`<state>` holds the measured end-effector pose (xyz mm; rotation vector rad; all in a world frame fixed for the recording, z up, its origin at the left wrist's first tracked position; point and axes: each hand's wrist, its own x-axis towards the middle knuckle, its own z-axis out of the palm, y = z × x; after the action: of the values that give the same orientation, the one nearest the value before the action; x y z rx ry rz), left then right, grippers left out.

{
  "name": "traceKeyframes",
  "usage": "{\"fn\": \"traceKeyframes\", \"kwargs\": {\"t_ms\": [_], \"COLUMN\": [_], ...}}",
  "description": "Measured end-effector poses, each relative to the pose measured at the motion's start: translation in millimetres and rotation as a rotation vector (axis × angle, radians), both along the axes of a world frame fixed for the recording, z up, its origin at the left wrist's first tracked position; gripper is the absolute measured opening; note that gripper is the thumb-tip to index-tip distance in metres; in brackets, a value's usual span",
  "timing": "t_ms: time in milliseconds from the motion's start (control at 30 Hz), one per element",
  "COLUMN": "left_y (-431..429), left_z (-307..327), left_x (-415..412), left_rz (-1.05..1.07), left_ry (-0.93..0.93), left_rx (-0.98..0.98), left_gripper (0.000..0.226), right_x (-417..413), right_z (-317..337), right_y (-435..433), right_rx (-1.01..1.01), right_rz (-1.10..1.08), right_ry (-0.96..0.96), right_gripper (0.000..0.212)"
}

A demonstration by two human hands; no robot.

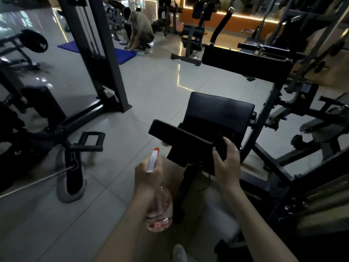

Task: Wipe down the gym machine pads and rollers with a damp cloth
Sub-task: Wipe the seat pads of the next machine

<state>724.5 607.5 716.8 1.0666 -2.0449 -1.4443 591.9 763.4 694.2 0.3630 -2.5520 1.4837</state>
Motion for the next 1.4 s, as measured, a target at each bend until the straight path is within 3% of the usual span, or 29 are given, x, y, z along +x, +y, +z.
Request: {"fn": "traceKeyframes", "kwargs": {"t_ms": [100, 267, 367, 500, 667, 900, 967, 1067, 1233, 1333, 1400], "left_y": [-5, -13, -14, -17, -21, -43, -52, -64, -71, -74, -78], "left_z": [2, 0, -3, -5, -7, -9, -14, -16, -19, -25, -31], "left_x": [-4, -11, -14, -18, -20, -9, -7, -6, -12, -17, -18], "left_rz": [0.008, 0.052, 0.063, 0.092, 0.058, -0.084, -0.125, -0.184, -0.291, -0.321, -0.319], "left_ry": [-0.015, -0.027, -0.036, -0.014, 0.041, 0.091, 0.083, 0.074, 0.04, 0.036, 0.037], "left_rx": [-0.031, -0.051, -0.058, -0.066, -0.037, 0.016, 0.022, 0.022, -0.01, 0.019, 0.054], "left_gripper": [0.033, 0.029, 0.03, 0.034, 0.028, 0.024, 0.039, 0.034, 0.019, 0.011, 0.02], "right_x": [-9, -18, -26, -27, -27, -18, -20, -23, -23, -20, -19], "right_z": [-16, -21, -19, -9, -5, -15, -17, -12, 2, 2, -3], "right_y": [1, -11, -52, -109, -61, 2, -15, -68, -149, -128, -95], "right_rx": [0.311, 0.5, 0.613, 0.684, 0.769, 0.828, 0.84, 0.837, 0.774, 0.816, 0.858], "right_rz": [0.1, 0.098, 0.201, 0.32, 0.494, 0.463, 0.429, 0.36, 0.383, 0.438, 0.476], "right_ry": [0.262, 0.552, 0.664, 0.632, 0.594, 0.647, 0.646, 0.587, 0.498, 0.515, 0.596], "right_gripper": [0.048, 0.041, 0.028, 0.026, 0.055, 0.05, 0.056, 0.065, 0.047, 0.058, 0.066]}}
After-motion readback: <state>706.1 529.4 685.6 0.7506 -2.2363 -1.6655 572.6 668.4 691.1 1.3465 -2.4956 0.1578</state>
